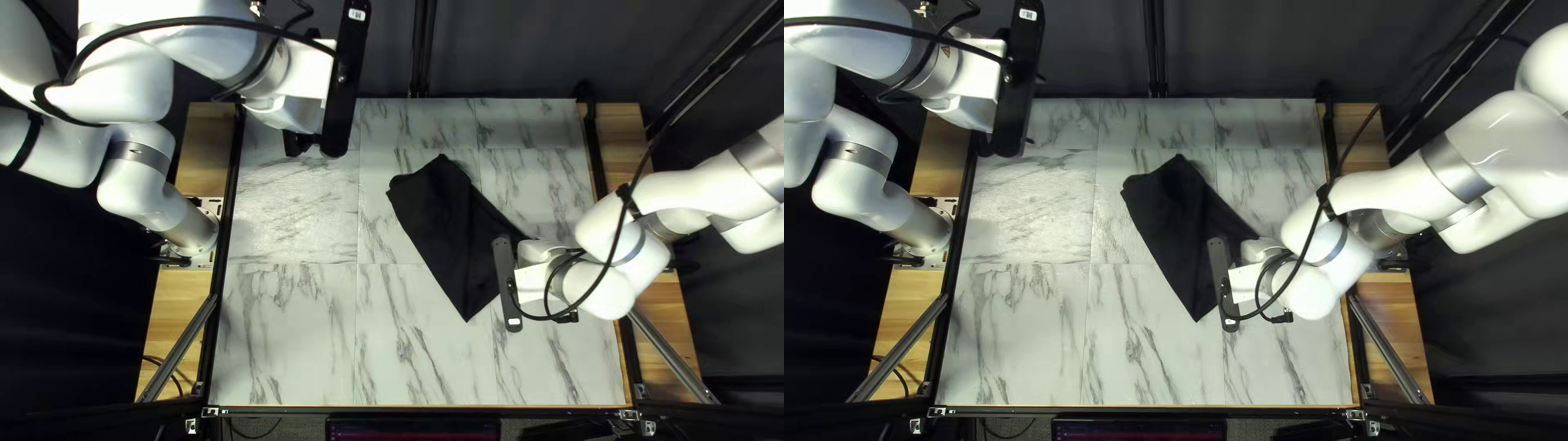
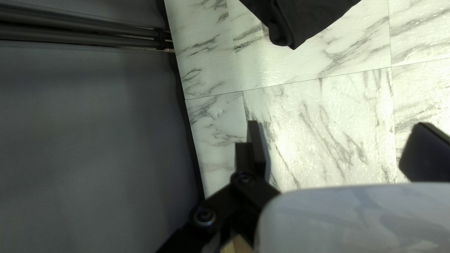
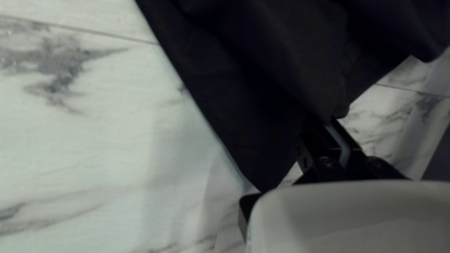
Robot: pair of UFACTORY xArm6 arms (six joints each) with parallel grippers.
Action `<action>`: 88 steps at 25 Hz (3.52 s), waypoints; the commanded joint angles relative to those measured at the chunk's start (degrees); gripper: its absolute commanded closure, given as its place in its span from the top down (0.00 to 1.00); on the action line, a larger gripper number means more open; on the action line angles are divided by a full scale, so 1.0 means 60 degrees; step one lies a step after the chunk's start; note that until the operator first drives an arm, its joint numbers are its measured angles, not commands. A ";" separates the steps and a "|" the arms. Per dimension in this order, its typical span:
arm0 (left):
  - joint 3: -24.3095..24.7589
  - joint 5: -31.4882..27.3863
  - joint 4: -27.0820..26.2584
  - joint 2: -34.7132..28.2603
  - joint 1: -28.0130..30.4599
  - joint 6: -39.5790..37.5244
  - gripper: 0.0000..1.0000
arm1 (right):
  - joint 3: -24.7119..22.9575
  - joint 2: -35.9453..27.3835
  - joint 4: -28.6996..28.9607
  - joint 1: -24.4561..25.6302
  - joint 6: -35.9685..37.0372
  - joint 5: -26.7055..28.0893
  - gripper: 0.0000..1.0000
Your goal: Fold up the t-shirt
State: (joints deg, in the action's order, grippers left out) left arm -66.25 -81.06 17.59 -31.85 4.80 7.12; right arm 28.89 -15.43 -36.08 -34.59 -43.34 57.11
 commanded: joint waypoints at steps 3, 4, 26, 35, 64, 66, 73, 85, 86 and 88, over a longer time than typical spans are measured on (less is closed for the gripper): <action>0.0000 0.0000 0.0000 0.0000 0.0000 0.0000 1.00 | 0.0685 -0.0146 0.0257 -0.0589 -0.0018 0.1213 0.00; 0.0000 0.0000 0.0000 0.0000 0.0000 0.0000 1.00 | 0.0773 -0.0156 0.0294 -0.0696 -0.0044 0.1425 0.00; 0.0000 0.0000 0.0000 0.0000 0.0000 0.0000 1.00 | -0.1231 -0.1473 0.1070 -0.0373 0.0242 0.1230 0.00; 0.0000 0.0000 0.0000 0.0000 0.0000 0.0000 1.00 | 0.0177 -0.1660 0.1116 -0.1221 -0.0019 0.3284 0.00; 0.0000 0.0000 0.0000 0.0000 0.0000 0.0000 1.00 | 0.0757 -0.1876 0.0922 -0.1383 -0.0346 0.4824 0.00; 0.0000 0.0000 0.0000 0.0000 0.0000 0.0000 1.00 | 0.0980 -0.1833 0.0780 -0.1752 -0.0644 0.5166 0.00; 0.0000 0.0000 0.0000 0.0000 0.0000 0.0000 1.00 | -0.0431 -0.2621 0.0621 -0.1522 -0.1114 0.4831 0.00; 0.0000 0.0000 0.0000 0.0000 0.0000 0.0000 1.00 | -0.2428 -0.3056 0.0575 0.1204 0.0404 0.2499 0.00; 0.0000 0.0000 0.0000 0.0000 0.0000 0.0000 1.00 | -0.2560 -0.2901 0.0392 0.1605 0.0572 0.2088 0.00; 0.0000 0.0000 0.0000 0.0000 0.0000 0.0000 1.00 | -0.2778 -0.2710 0.0159 0.2084 0.0732 0.1542 0.00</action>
State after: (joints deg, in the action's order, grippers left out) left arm -66.25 -81.06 17.59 -31.85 4.80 7.12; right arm 13.79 -33.19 -33.08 -25.68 -40.60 70.46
